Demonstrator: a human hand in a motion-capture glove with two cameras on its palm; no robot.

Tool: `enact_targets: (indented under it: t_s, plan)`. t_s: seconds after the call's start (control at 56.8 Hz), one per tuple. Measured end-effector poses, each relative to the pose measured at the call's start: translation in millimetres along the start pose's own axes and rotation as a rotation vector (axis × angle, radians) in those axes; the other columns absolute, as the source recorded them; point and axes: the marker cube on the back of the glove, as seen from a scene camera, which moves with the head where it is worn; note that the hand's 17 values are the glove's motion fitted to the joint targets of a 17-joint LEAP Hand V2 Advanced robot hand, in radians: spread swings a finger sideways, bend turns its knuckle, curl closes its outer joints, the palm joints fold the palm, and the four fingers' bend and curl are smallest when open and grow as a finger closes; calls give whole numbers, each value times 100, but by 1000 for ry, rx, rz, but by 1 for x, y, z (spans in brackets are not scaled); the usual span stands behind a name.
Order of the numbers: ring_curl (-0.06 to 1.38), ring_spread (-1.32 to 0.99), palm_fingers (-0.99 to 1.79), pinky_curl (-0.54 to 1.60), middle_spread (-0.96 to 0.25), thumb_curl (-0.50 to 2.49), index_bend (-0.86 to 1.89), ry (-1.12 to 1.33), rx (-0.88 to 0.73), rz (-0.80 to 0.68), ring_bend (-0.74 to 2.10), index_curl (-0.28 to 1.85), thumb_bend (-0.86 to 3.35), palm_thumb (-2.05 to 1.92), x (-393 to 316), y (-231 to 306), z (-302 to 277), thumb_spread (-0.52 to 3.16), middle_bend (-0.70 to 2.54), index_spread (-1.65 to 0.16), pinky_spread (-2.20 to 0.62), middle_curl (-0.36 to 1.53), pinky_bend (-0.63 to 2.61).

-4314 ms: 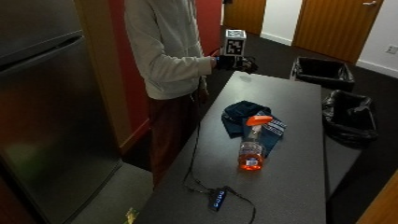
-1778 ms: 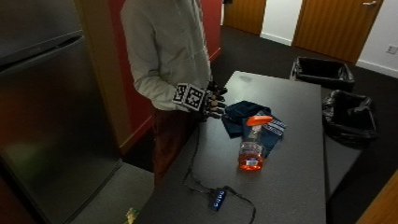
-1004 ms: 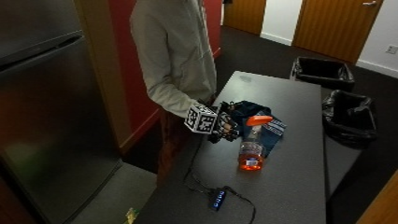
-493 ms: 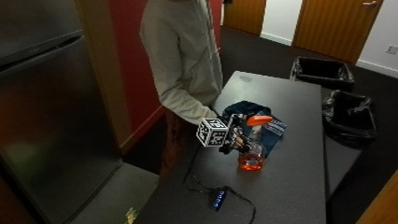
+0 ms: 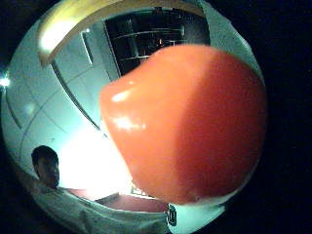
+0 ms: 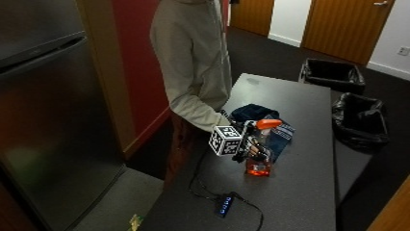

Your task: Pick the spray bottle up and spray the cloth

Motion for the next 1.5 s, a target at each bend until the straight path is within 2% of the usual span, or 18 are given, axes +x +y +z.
enact_targets:
  t_s: [0.194,0.317,0.423,0.528,0.687,0.775,0.863,0.933,0.986,1.074,1.497]
  plan:
    - [30,-4,19,34,-3,36,12,22,-5,20,45,20,-3,60,0,-9,8,92,27,-34,11,36,48]
    - [29,-4,31,32,-5,35,19,83,-31,11,42,23,-3,60,-3,-16,12,91,31,-34,11,37,40]
    - [29,-10,61,29,-8,37,22,81,-53,15,47,27,-1,65,-6,-25,16,91,32,-34,9,37,28]
    - [31,-15,105,26,-11,43,24,88,-95,0,52,31,4,82,-9,-33,24,87,38,-31,1,38,18]
    - [36,-20,134,31,-14,54,30,163,-167,-36,50,41,1,93,-15,-46,41,58,48,-23,-10,44,17]
    - [38,-20,137,32,-13,59,35,231,-217,-79,52,45,-1,97,-17,-44,57,44,52,-21,-13,47,19]
    - [40,-21,141,33,-13,62,40,400,-477,-127,54,48,-3,97,-20,-27,55,32,54,-18,-16,48,20]
    - [41,-21,141,34,-13,64,43,445,-441,-202,55,49,-3,96,-39,-42,75,25,55,-17,-17,48,23]
    - [42,-21,140,35,-13,65,44,484,-561,-229,56,50,-3,96,-58,-36,80,21,57,-16,-19,49,24]
    - [43,-20,140,35,-13,67,45,646,-589,-335,57,51,-3,95,-79,-43,95,17,58,-16,-19,49,25]
    - [44,-20,139,37,-12,73,48,1202,-901,-560,59,52,-3,93,-177,24,119,8,60,-15,-20,49,28]
